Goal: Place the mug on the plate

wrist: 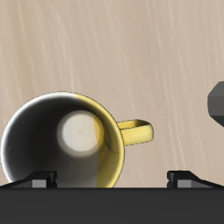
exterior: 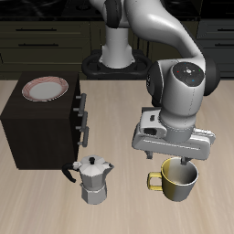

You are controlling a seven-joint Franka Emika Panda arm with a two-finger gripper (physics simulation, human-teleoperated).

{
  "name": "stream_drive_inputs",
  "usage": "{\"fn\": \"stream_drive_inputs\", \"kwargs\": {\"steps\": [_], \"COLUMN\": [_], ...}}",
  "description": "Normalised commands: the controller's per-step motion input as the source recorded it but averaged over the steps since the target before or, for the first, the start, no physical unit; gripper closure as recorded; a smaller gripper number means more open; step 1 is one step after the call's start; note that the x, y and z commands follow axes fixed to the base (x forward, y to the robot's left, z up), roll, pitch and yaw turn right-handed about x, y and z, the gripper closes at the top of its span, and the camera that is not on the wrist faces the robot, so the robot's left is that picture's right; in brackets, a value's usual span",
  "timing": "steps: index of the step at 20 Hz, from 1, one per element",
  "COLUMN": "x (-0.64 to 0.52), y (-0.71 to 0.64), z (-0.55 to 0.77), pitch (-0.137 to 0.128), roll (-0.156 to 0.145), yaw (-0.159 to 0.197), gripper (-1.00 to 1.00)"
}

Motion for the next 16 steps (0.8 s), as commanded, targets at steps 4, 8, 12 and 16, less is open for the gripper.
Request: {"fn": "stream_drive_inputs", "kwargs": {"steps": [4, 8, 12, 16], "x": [-0.02, 0.01, 0.05, -0.01], "y": [0.02, -0.06, -0.08, -0.03], "z": [-0.28, -0.31, -0.15, -0.07], "pitch": [0.029, 0.033, 0.022, 0.003], "roll": [0.012, 0.001, 0.013, -0.002], "yaw": [-0.025, -0.011, -0.012, -0.01], "gripper": [-1.0, 1.0, 1.0, 1.0]}}
